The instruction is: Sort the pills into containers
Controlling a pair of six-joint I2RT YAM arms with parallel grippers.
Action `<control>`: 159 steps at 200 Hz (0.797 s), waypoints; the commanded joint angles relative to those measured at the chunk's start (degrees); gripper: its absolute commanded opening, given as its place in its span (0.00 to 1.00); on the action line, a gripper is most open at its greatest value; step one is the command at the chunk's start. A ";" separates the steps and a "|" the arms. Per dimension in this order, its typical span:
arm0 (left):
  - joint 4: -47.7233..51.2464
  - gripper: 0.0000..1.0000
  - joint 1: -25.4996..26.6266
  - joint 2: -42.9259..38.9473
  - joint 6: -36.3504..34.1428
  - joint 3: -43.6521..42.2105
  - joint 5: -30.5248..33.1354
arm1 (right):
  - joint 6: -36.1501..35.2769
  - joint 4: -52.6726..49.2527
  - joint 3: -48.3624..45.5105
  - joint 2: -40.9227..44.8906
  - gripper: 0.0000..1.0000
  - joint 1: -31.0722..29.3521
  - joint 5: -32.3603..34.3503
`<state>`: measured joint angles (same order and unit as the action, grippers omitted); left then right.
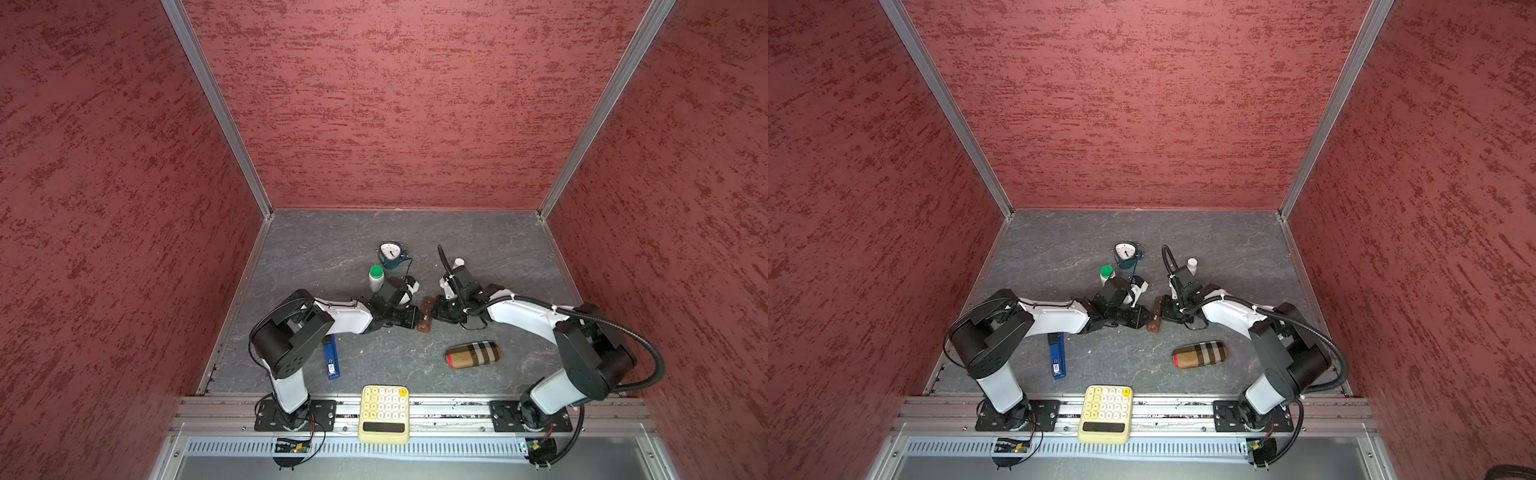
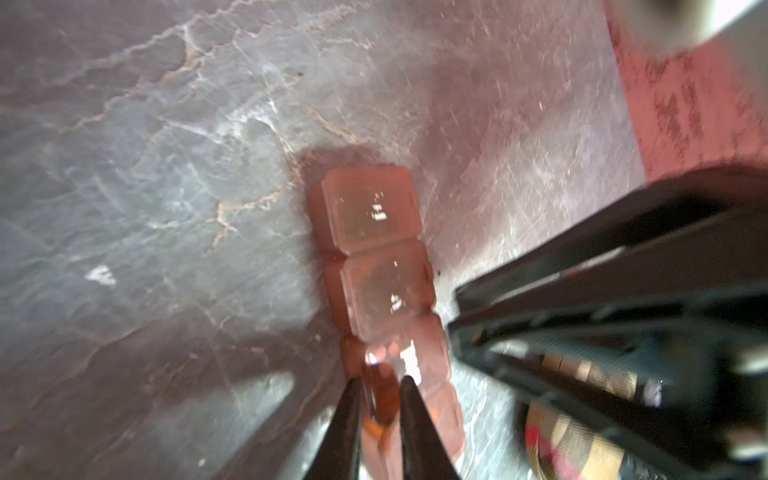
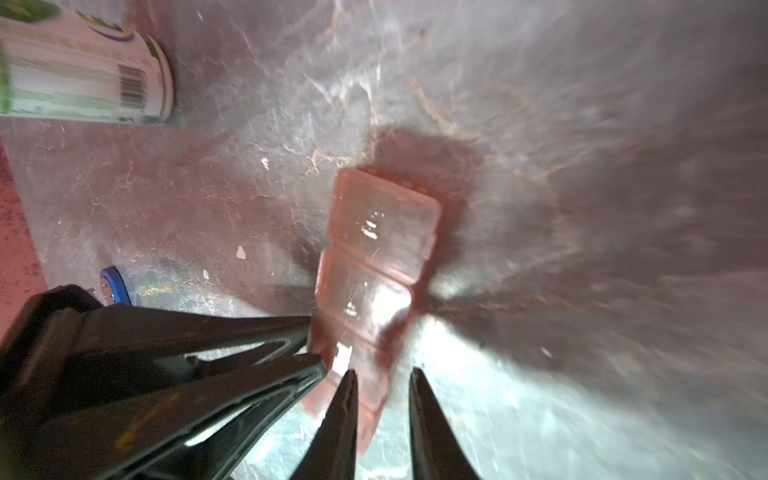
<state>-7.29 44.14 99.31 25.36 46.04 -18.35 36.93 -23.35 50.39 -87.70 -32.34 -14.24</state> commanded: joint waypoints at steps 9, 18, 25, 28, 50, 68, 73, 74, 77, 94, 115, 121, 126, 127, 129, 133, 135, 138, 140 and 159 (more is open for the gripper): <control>3.49 0.29 -1.26 -7.44 -4.45 0.67 3.26 | -2.94 -8.31 6.13 7.25 0.25 1.57 7.90; 4.47 0.30 -1.74 -9.58 -5.28 0.79 4.16 | -3.53 -9.62 7.20 8.53 0.26 2.26 8.77; 5.32 0.30 -2.20 -11.47 -6.03 0.70 4.95 | -4.04 -10.66 8.02 9.55 0.26 2.97 9.57; 5.70 0.30 -2.50 -12.33 -6.29 0.64 5.26 | -4.25 -11.07 8.32 9.88 0.26 3.31 10.03; 8.11 0.33 -5.08 -18.76 -8.61 0.03 8.64 | -6.47 -13.26 10.39 12.82 0.27 5.94 13.86; 8.97 0.38 -8.53 -24.81 -9.78 -1.52 12.96 | -8.64 -13.29 11.56 14.93 0.28 8.49 16.84; 8.89 0.40 -10.03 -26.28 -9.72 -2.23 14.41 | -9.31 -12.96 11.78 15.50 0.28 9.36 17.74; 8.88 0.40 -10.30 -26.71 -9.67 -2.34 14.67 | -9.45 -12.86 11.81 15.56 0.28 9.56 17.92; 8.72 0.40 -11.30 -27.84 -9.63 -2.73 15.26 | -9.90 -12.67 11.92 15.81 0.28 9.99 18.41; 7.61 0.42 -18.22 -33.48 -8.08 -5.55 17.69 | -12.06 -10.45 11.98 17.22 0.31 13.00 21.15; 4.98 0.49 -26.36 -40.32 -5.46 -10.12 21.30 | -14.14 -4.58 9.45 19.40 0.38 16.79 25.74; 3.99 0.50 -29.00 -42.02 -4.91 -11.18 21.80 | -14.20 -2.56 8.40 20.07 0.39 18.10 26.55; 3.48 0.51 -30.78 -43.31 -4.64 -12.40 22.56 | -14.40 -0.82 7.44 20.47 0.40 19.26 26.73; 3.36 0.51 -31.13 -43.58 -4.59 -12.61 22.69 | -14.41 -0.51 7.26 20.55 0.40 19.56 26.77; 3.21 0.52 -31.79 -44.04 -4.42 -13.03 23.15 | -14.42 0.25 6.82 20.77 0.41 20.07 26.82; 2.63 0.53 -32.95 -44.88 -4.48 -13.82 23.69 | -14.44 1.63 6.08 21.02 0.42 21.05 26.97; 2.43 0.54 -33.56 -45.29 -4.52 -14.23 24.04 | -14.37 2.30 5.63 21.13 0.43 21.63 26.96; 2.09 0.55 -34.38 -46.02 -4.51 -14.86 24.51 | -14.30 3.43 4.93 21.31 0.44 22.40 26.90; 1.79 0.56 -34.78 -46.35 -4.57 -15.18 24.92 | -14.26 4.24 4.55 21.38 0.44 23.00 26.88; -1.50 0.63 -38.15 -49.70 -6.43 -19.35 28.40 | -14.09 11.09 0.20 21.30 0.45 27.71 25.82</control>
<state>-3.95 9.23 52.95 20.01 30.68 4.25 24.16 -23.11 55.00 -66.57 -9.45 9.26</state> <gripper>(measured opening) 0.597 0.450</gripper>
